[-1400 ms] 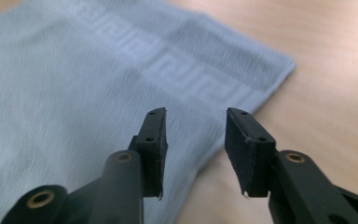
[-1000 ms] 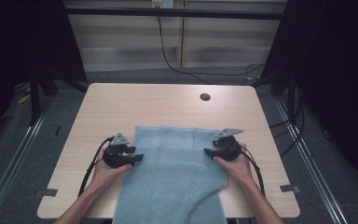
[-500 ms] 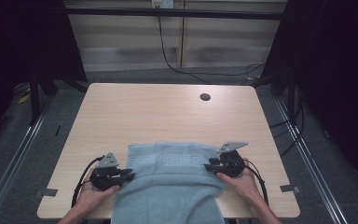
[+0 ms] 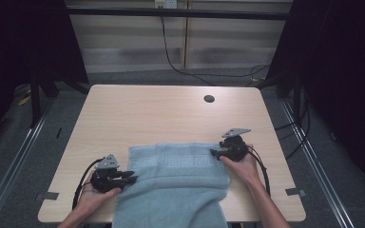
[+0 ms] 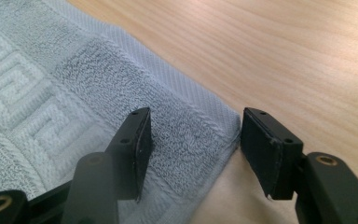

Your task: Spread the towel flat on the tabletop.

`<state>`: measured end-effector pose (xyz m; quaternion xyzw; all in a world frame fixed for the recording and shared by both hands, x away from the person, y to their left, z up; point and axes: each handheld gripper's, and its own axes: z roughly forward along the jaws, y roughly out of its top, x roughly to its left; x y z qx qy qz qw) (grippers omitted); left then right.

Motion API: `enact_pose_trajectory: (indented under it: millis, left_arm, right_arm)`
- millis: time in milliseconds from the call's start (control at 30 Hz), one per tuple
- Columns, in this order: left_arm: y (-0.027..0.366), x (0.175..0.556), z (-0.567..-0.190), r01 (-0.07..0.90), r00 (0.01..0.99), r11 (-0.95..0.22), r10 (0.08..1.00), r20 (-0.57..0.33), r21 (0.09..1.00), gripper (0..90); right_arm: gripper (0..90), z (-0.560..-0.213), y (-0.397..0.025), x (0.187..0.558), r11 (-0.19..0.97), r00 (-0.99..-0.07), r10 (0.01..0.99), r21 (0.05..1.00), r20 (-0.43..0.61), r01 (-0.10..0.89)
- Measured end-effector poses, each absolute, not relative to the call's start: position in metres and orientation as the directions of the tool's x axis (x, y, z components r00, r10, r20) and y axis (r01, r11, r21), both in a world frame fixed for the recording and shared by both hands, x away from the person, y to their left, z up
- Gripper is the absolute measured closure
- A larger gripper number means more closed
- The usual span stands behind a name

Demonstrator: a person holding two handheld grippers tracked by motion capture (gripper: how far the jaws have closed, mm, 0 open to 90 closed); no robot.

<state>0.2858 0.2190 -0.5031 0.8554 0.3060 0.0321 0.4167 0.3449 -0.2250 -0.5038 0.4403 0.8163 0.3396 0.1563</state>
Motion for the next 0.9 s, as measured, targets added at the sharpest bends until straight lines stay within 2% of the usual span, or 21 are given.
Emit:
enact_pose_trajectory:
  millis: [67,133,267,367,633,700,767,900]
  left_arm:
    - [0.218,0.287,-0.502,0.508,0.802,-0.457,0.561,-0.206,0.73,63.3]
    - [0.218,0.289,-0.5,0.508,0.799,-0.455,0.567,-0.202,0.732,59.0]
    - [0.223,0.299,-0.491,0.511,0.775,-0.393,0.595,-0.212,0.765,52.8]
    - [0.227,0.316,-0.483,0.519,0.746,-0.345,0.629,-0.217,0.782,49.0]
    - [0.222,0.362,-0.485,0.545,0.682,-0.299,0.702,-0.207,0.783,46.8]
    - [0.218,0.369,-0.489,0.55,0.672,-0.317,0.717,-0.184,0.773,45.5]
    - [0.217,0.37,-0.493,0.562,0.657,-0.294,0.726,-0.201,0.773,43.8]
    - [0.211,0.367,-0.497,0.539,0.678,-0.365,0.723,-0.134,0.759,41.0]
  right_arm:
    - [52.6,-0.504,-0.222,0.342,0.391,-0.58,0.814,0.696,0.044,0.602]
    - [54.4,-0.504,-0.222,0.34,0.389,-0.58,0.814,0.702,0.041,0.596]
    - [76.7,-0.503,-0.219,0.338,0.4,-0.613,0.788,0.702,0.065,0.589]
    - [81.6,-0.503,-0.219,0.337,0.394,-0.616,0.783,0.699,0.085,0.597]
    - [85.5,-0.504,-0.219,0.337,0.38,-0.618,0.78,0.71,0.098,0.593]
    - [85.7,-0.504,-0.219,0.337,0.376,-0.615,0.781,0.708,0.105,0.598]
    - [85.9,-0.504,-0.219,0.336,0.377,-0.614,0.783,0.708,0.101,0.597]
    - [85.9,-0.505,-0.22,0.337,0.37,-0.615,0.781,0.715,0.107,0.594]
